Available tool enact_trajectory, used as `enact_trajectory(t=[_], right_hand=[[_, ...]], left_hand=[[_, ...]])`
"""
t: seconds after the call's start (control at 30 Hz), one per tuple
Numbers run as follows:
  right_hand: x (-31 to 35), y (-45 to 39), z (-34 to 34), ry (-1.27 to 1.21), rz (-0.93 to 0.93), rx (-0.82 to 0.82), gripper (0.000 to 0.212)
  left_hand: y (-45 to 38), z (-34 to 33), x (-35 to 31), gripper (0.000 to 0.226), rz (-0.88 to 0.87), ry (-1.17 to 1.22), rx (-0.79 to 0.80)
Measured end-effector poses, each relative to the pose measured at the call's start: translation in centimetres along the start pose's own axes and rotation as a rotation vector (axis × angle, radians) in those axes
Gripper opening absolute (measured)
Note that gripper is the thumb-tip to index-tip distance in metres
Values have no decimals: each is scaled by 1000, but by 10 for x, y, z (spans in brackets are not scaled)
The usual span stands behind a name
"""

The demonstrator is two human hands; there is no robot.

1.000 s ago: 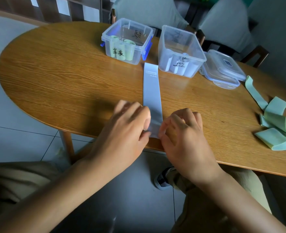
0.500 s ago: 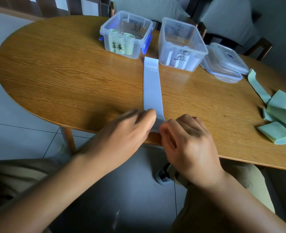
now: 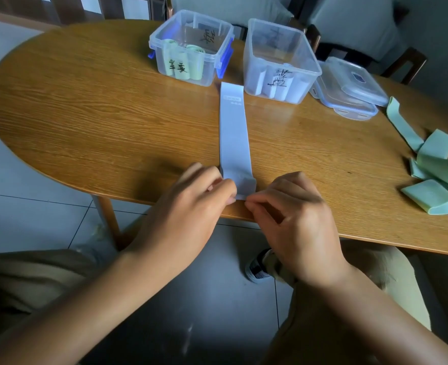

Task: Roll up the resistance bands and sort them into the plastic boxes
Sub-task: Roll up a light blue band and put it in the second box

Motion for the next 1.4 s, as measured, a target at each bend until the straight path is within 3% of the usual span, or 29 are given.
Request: enact_trajectory(t=[0.47,0.77,1.03,1.4], right_hand=[[0,-13,-11,-55,-284,171,11],[-5,-24,-22,-97,-427,180,11],[0,-30,-29,-34,-420,243,21],[-8,-54,-39,54,-444,278,25]], left_hand=[[-9,-5,0,9,208,24,13],[-19,-5,5,8,294,8,28],[-28,-6,6,16,267,-89,26],[-50,-16,20,9,312,-205,18]])
Point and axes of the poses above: each hand's wrist, its own y-axis away from the middle knuckle, its own z-axis out of the back of the hand, x = y × z, the point moved 4 cm from there along -y, towards the middle knuckle, and after that the axes turned 10 degrees about x, right-handed, at the moved point
